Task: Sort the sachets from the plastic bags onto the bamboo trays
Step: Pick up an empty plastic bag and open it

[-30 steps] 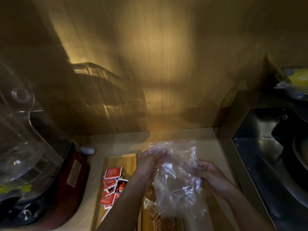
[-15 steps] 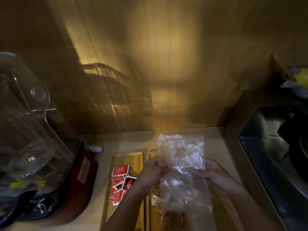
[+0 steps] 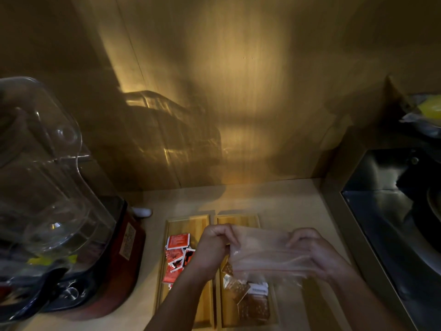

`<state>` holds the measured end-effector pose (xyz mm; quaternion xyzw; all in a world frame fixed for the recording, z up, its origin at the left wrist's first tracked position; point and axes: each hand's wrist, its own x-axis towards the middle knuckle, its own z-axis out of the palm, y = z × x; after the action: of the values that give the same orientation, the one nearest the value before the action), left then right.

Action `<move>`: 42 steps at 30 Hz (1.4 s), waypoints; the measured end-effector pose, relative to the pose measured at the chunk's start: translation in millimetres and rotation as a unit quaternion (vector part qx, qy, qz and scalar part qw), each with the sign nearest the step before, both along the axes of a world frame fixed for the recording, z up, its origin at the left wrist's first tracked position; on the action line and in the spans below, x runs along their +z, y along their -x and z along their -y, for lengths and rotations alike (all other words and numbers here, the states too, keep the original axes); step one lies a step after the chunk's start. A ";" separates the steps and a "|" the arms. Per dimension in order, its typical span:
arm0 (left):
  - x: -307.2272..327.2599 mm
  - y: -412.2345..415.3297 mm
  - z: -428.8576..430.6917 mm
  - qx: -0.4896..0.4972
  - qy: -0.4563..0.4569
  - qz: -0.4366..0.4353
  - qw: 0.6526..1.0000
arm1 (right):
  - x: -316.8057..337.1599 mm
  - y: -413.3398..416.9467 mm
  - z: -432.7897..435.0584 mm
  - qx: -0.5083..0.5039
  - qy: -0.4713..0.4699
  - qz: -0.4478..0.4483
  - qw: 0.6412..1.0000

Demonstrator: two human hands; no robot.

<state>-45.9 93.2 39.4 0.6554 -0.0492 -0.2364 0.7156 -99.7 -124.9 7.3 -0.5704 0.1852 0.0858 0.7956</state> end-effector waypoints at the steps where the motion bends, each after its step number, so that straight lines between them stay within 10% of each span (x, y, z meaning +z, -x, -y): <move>1: -0.8 0.6 -0.6 0.014 0.015 -0.007 1.000 | 2.2 -1.6 -3.4 -0.006 0.026 0.011 1.000; 6: -0.7 1.7 -8.3 -0.003 0.132 -0.219 0.967 | -0.3 -8.5 -7.3 0.009 0.131 0.060 0.990; 11: -6.6 13.4 -16.2 -0.141 0.020 -0.296 0.945 | 3.6 -6.9 -11.6 0.036 0.187 0.091 0.978; 21: -17.7 11.6 -23.8 -0.021 0.013 -0.239 0.971 | -4.5 5.3 -22.0 0.061 -0.079 -0.018 0.995; 33: -30.8 18.4 -48.7 -0.032 -0.038 -0.207 0.977 | -9.5 -7.8 -58.9 0.035 0.038 -0.027 0.998; 42: -41.4 50.2 -106.6 0.133 -0.033 -0.203 0.970 | -17.9 -16.0 -118.0 0.111 0.068 -0.057 0.990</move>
<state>-96.2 199.8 -2.0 0.6176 0.1927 -0.2686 0.7137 -83.7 -6.8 -10.6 -0.6343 0.1718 0.1930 0.7286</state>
